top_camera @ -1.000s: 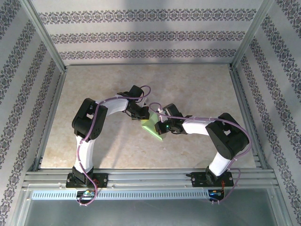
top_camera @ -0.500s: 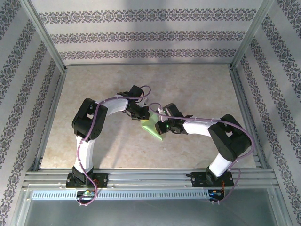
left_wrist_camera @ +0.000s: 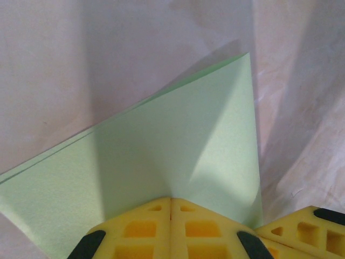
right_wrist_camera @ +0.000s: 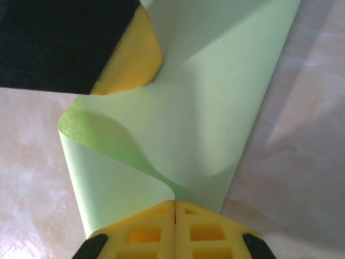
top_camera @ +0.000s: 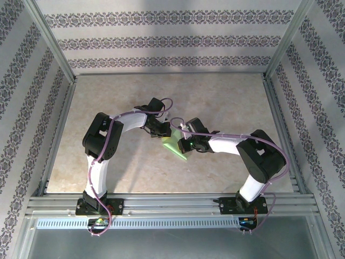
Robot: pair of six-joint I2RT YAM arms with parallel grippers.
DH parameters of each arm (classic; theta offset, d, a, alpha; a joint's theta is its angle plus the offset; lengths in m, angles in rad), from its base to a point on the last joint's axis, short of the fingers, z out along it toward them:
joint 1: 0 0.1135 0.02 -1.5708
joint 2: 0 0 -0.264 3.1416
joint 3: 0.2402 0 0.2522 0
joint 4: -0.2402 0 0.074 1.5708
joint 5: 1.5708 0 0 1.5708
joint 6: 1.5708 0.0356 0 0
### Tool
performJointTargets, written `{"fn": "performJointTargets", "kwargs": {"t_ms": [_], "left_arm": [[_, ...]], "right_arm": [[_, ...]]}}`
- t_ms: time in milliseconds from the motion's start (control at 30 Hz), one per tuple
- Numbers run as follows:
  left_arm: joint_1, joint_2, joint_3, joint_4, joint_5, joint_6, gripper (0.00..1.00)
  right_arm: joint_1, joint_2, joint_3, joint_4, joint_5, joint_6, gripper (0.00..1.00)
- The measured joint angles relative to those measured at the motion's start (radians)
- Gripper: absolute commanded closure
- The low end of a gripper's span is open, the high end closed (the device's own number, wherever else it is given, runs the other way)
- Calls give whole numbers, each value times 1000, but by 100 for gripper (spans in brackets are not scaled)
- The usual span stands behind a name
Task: Fold a paper plane with a square sheet of paper (fold left side to right side)
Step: Third fold the triangle at the center of the table.
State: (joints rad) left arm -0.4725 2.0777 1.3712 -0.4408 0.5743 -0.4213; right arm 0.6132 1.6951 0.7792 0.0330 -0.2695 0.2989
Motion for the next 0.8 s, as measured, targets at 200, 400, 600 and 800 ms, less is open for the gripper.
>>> {"fn": "performJointTargets", "kwargs": {"t_ms": [200,400,600,800], "left_arm": [[0,0,0,0,0,0,97],[-1,0,0,0,-2,0,92],[-7,0,8,-2,-15,0,82],[-3,0,40,-27,-48,5,78]], "right_arm": [[0,8,2,-3,0,-8,100],[0,18,11,-8,-3,-14,100],[0,21,11,-5,-8,-14,100],[7,30,11,20,-13,-14,100]]}}
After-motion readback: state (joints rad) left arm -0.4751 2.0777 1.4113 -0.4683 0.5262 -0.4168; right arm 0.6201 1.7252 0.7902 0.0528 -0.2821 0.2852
